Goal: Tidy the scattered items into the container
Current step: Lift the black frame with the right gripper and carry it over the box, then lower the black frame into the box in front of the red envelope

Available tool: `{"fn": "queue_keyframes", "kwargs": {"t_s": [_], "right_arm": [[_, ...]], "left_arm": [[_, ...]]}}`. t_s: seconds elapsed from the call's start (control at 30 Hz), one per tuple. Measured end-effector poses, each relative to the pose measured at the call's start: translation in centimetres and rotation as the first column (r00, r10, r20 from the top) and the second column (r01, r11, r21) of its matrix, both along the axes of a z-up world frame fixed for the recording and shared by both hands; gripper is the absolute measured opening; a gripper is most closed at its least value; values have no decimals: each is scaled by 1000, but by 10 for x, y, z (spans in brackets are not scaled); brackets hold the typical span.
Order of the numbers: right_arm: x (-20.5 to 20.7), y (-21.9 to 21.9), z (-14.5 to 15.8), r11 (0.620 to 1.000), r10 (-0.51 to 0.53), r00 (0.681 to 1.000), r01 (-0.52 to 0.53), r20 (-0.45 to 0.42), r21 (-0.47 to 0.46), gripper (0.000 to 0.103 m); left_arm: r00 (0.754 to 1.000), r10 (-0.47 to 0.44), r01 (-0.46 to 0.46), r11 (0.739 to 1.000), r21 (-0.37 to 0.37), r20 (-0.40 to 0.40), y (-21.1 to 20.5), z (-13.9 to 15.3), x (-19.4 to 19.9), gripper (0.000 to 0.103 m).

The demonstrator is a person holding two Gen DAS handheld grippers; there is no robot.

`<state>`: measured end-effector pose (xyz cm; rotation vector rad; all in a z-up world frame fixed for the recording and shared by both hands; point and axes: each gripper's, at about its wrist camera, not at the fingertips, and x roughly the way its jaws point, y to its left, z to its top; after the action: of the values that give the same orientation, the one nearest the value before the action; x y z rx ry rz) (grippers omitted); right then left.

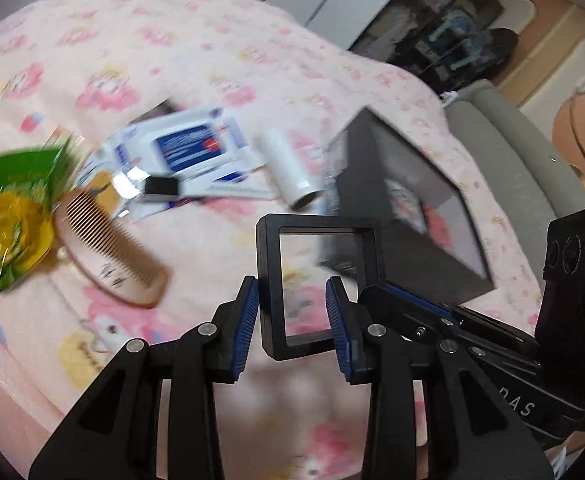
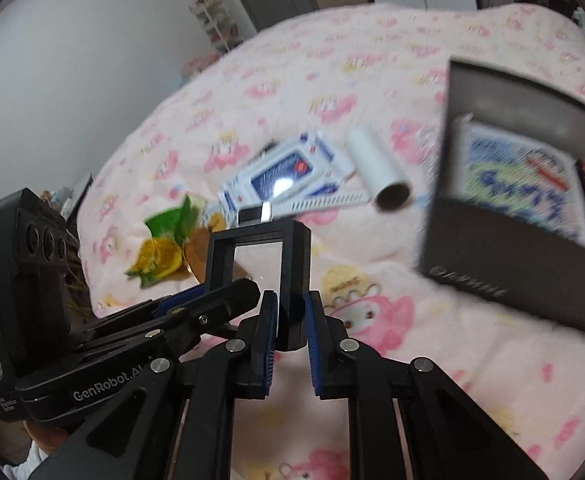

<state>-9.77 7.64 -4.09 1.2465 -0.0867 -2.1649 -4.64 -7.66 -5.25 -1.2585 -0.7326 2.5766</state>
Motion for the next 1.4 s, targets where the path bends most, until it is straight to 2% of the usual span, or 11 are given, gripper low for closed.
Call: {"fn": "queue_keyframes", "kwargs": {"t_s": [0.13, 0.3, 0.43, 0.6, 0.77, 0.97, 1.03, 1.07, 1.27, 1.4], "right_arm": [[1, 39, 30, 997, -60, 997, 58, -55, -42, 13], [-8, 87, 55, 990, -139, 980, 132, -143, -59, 13], [-43, 134, 53, 971, -213, 971, 200, -105, -129, 13], [-81, 177, 54, 962, -256, 958, 240, -132, -129, 13], [-104, 222, 29, 931, -330, 942, 315, -59, -186, 14], [-113, 246, -1, 919, -374, 927, 368, -19, -142, 14], [-113, 252, -6, 914, -381, 924, 377, -2, -149, 14], [-113, 254, -8, 914, -383, 924, 379, 0, -146, 14], [-113, 266, -12, 903, -417, 909, 414, -2, -115, 12], [-112, 270, -8, 895, -437, 899, 431, -28, -112, 12]], "left_arm": [[996, -84, 82, 995, -52, -42, 38, 38, -11, 35], [980, -187, 176, 976, -129, -75, 93, 64, -44, 35], [972, -227, 216, 964, -158, -58, 132, 67, -80, 35], [961, -278, 274, 953, -128, -9, 174, 60, -124, 35], [941, -329, 337, 930, -150, 73, 217, 43, -154, 36], [914, -365, 386, 917, -101, 181, 244, 11, -176, 35], [911, -362, 386, 917, -101, 198, 249, 5, -178, 35], [909, -361, 387, 917, -101, 207, 252, 2, -179, 32], [899, -353, 388, 916, -99, 258, 266, -15, -183, 31], [923, -296, 330, 937, -114, 246, 257, -12, -181, 31]]}}
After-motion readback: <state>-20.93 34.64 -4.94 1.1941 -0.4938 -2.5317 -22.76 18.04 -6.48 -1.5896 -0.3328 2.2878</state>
